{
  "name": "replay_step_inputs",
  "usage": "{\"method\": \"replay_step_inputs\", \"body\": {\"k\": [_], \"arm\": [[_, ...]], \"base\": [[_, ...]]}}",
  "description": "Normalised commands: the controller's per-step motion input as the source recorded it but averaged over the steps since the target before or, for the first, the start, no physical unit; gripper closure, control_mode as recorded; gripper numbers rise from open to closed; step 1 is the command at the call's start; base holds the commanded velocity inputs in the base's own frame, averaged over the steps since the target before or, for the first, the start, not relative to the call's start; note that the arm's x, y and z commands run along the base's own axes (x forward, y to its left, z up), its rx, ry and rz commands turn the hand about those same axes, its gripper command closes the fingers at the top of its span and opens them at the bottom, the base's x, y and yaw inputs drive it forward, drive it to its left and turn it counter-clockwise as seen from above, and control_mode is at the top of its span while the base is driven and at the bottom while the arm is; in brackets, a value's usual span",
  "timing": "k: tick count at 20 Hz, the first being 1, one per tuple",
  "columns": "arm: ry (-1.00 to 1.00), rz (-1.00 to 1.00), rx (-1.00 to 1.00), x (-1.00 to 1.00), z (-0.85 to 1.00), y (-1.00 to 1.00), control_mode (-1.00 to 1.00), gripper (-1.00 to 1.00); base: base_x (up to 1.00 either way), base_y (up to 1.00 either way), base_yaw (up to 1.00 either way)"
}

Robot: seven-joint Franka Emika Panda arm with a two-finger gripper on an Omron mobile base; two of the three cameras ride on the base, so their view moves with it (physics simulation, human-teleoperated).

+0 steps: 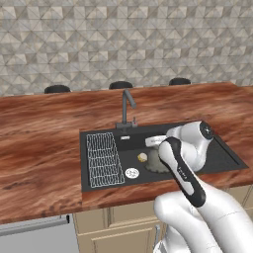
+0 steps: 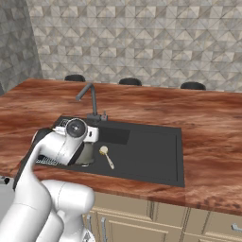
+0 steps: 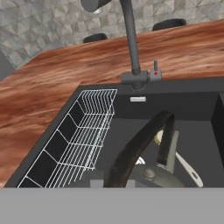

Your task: Open the cabinet, pick the kettle from the cabinet, and place it in the sink.

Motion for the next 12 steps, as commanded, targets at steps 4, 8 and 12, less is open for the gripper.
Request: {"method": "replay_step_inputs", "body": {"k": [4,8,12], "arm": [[0.0,0.0,0.0,0.29,-0.21,0.0,-1.0,1.0],[0.0,0.0,0.0,0.23,-0.19,0.0,-1.0,1.0],[0.01,0.0,0.0,0.16,-0.27,0.0,-1.0,1.0]], "base": [[0.0,0.0,0.0],[0.0,0.0,0.0],[0.0,0.0,0.0]]}}
